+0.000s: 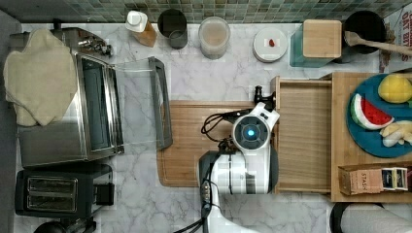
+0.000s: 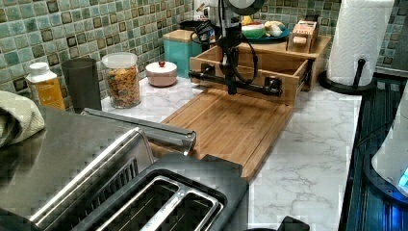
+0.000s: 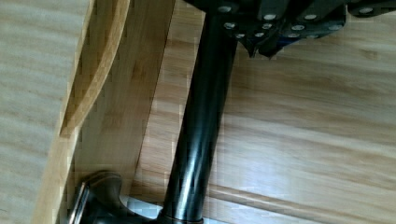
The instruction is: Close the drawer.
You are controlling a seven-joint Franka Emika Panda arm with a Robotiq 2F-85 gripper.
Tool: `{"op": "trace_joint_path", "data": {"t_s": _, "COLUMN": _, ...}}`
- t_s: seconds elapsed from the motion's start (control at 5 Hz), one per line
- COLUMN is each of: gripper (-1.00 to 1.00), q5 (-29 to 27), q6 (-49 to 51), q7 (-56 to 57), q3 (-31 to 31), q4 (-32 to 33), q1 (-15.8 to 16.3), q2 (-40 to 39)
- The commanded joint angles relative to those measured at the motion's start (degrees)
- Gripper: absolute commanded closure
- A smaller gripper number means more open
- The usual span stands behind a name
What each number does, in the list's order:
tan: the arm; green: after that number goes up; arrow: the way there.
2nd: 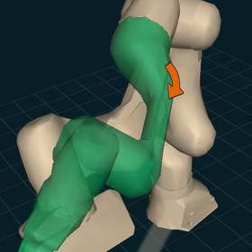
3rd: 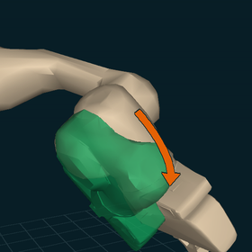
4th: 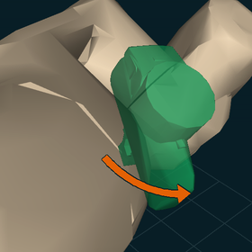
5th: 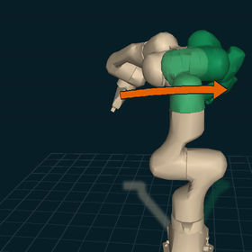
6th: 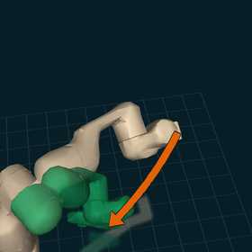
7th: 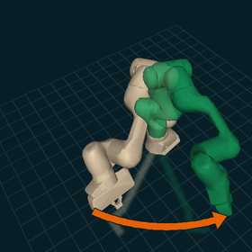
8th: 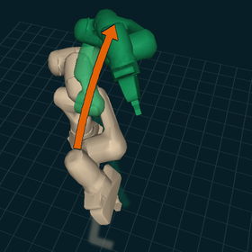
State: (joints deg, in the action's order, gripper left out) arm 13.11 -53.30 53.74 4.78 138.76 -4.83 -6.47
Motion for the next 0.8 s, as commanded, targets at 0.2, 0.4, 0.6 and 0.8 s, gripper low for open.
{"op": "trace_joint_path", "data": {"t_s": 0.2, "gripper": 1.0, "q5": -7.5, "q6": -4.1, "q7": 15.3, "q3": 15.3, "q4": -14.3, "q1": -15.4, "q2": -3.7}}
{"op": "trace_joint_path", "data": {"t_s": 0.4, "gripper": 1.0, "q5": -7.3, "q6": -6.7, "q7": 14.8, "q3": 17.6, "q4": -16.7, "q1": -15.5, "q2": -6.7}}
{"op": "trace_joint_path", "data": {"t_s": 0.6, "gripper": 1.0, "q5": 2.7, "q6": -6.5, "q7": 2.4, "q3": 20.9, "q4": -13.5, "q1": -12.7, "q2": -3.3}}
{"op": "trace_joint_path", "data": {"t_s": 0.8, "gripper": 1.0, "q5": 2.7, "q6": -6.5, "q7": 2.4, "q3": 20.9, "q4": -13.5, "q1": -12.8, "q2": -3.3}}
